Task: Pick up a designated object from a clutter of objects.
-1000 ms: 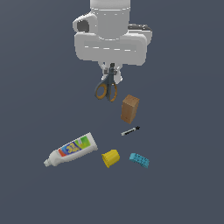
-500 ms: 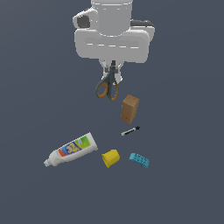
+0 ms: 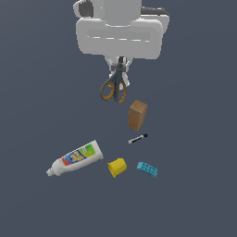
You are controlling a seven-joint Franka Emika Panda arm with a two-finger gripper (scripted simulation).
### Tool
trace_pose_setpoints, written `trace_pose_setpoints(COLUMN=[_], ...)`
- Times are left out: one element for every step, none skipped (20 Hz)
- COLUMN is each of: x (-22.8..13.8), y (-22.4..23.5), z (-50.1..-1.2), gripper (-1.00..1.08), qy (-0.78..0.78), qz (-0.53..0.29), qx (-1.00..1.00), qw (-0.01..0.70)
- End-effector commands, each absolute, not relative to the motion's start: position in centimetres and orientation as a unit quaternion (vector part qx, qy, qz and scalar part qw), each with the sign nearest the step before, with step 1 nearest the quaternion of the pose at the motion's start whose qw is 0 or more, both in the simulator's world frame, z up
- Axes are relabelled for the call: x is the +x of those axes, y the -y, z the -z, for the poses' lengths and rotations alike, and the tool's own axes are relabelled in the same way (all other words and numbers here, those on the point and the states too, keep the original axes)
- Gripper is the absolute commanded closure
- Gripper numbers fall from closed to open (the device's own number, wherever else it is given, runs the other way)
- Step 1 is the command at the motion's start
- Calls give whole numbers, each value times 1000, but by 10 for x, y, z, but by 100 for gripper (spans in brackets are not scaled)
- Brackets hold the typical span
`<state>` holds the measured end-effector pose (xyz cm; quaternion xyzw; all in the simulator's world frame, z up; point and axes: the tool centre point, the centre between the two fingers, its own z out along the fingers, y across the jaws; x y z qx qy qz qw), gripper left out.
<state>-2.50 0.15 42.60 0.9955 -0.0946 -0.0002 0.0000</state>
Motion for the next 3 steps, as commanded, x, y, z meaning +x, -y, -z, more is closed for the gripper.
trace_pose_setpoints(x=[-23,-23,-23], y=[-2,-2,-2], z=[-430,-430,-430], gripper=[108,108,108], qy=[95,95,95], qz=[0,0,0], qx=[996,996,996], qw=[0,0,0])
